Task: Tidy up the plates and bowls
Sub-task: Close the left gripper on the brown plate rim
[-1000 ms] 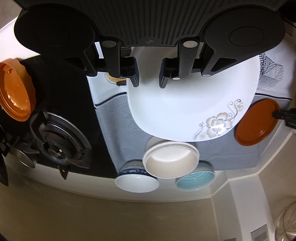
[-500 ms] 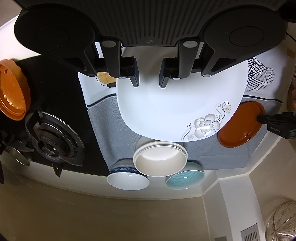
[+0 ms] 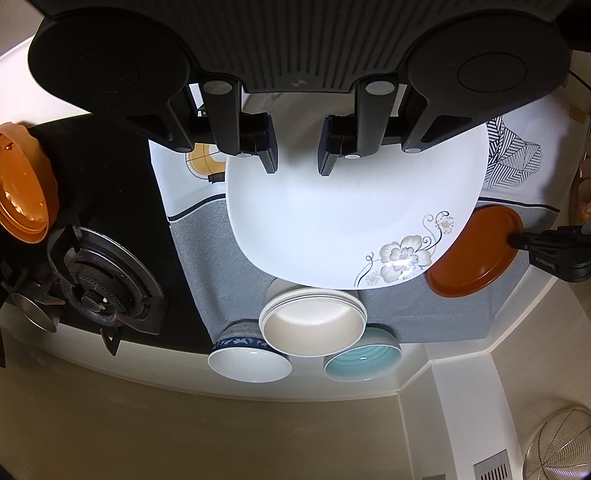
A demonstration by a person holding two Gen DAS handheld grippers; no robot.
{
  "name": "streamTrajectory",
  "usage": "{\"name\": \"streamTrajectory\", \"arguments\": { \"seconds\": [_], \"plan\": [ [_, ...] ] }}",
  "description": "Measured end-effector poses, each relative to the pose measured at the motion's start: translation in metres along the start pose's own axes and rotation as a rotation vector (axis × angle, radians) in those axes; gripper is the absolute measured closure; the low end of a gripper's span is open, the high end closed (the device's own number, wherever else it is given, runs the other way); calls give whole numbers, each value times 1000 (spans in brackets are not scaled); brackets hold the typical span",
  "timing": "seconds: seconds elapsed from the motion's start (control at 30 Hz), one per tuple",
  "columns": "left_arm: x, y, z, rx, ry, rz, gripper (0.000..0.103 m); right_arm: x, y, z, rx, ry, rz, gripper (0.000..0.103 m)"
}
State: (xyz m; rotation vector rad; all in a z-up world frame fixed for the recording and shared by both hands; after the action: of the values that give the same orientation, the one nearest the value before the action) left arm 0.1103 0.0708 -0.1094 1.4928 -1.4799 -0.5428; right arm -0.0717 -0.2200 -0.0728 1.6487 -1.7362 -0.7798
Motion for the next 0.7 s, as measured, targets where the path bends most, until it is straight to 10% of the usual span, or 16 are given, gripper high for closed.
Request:
{"name": "streamTrajectory", "arguments": {
  "seconds": [0.7],
  "plan": [
    [1, 0, 1, 1, 2, -3, 96, 0, 0, 1, -2, -11, 2, 77]
  ]
}}
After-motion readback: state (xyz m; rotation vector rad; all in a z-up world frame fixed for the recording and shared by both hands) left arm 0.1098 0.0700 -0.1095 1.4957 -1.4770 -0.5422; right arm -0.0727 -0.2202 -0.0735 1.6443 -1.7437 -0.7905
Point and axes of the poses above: each gripper's, at about its wrist camera, not at the fingertips, and y roughly against the way its jaws point, x to its right, z to its underside, the point moved 1 cm from there along -y, roughly the way its jaws point, and after that the axes turned 11 degrees about y, right-handed, at the moved point
